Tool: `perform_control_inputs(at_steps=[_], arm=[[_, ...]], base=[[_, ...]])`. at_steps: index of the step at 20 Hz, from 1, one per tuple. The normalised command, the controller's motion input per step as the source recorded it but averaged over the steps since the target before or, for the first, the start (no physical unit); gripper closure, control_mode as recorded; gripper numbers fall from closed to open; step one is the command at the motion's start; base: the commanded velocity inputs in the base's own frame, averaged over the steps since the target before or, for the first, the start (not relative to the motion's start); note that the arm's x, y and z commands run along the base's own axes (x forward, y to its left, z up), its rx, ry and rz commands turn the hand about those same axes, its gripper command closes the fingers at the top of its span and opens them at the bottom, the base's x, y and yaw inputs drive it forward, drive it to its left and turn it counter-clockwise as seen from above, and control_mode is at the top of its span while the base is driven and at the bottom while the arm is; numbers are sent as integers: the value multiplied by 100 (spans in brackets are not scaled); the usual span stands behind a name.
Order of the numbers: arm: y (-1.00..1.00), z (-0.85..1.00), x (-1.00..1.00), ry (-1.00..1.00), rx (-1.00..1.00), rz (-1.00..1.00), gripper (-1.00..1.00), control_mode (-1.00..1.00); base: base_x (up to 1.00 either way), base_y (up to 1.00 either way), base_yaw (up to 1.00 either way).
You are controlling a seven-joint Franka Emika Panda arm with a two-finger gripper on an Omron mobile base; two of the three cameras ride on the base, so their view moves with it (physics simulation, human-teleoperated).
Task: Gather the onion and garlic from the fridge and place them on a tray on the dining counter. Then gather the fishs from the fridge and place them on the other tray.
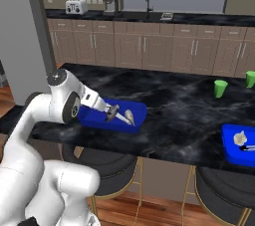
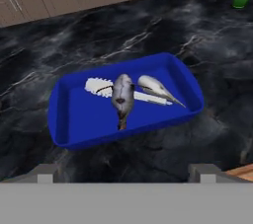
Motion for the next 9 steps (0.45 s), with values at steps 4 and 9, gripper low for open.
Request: perform_control_inputs(at_steps=[4, 9], arm=[[0, 49, -97, -5, 0, -3, -100, -100], [1, 46, -96, -9, 0, -1, -100, -100]], base=[[0, 0, 0], [0, 0, 0]])
